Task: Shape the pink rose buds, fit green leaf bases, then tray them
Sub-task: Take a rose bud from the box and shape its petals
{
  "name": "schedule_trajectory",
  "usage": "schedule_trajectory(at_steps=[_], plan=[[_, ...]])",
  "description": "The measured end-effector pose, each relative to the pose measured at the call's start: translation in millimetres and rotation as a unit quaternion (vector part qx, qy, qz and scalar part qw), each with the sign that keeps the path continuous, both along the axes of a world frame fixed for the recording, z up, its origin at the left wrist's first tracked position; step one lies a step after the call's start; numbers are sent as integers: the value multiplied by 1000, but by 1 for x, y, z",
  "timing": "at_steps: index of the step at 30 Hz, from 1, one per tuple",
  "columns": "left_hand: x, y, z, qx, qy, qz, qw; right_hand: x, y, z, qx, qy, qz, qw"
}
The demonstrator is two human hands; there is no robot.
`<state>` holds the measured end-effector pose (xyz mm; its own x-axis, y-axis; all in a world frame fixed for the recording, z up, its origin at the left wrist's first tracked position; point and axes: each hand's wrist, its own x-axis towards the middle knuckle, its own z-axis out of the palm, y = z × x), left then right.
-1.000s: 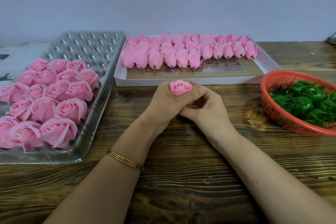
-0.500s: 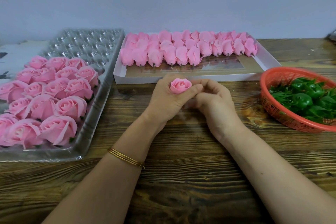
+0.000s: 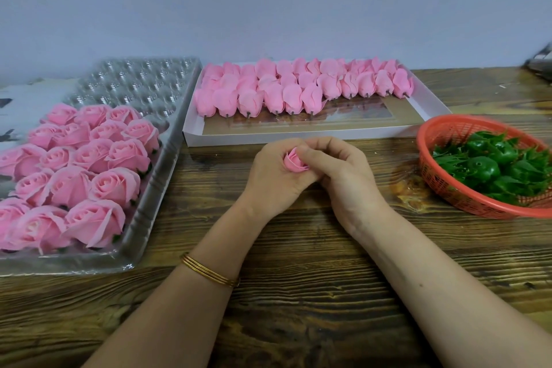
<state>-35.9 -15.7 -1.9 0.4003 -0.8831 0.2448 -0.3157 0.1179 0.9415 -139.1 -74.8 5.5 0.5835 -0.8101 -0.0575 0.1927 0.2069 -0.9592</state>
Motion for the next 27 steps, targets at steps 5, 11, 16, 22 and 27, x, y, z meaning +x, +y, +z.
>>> schedule_trajectory(at_steps=[5, 11, 16, 22, 27], plan=[[2, -1, -2, 16, -27, 5, 999, -1, 0, -1, 9, -6, 14, 1000], [4, -2, -4, 36, -53, 29, 998, -1, -2, -3, 2, 2, 25, 1000], [-1, 1, 3, 18, 19, 56, 998, 3, -1, -6, -10, 21, 17, 1000], [-6, -4, 5, -32, 209, 117, 970, 6, 1, -4, 21, -13, -19, 1000], [-8, -8, 4, -40, 297, 93, 949, 6, 11, -7, -143, 84, 6, 986]])
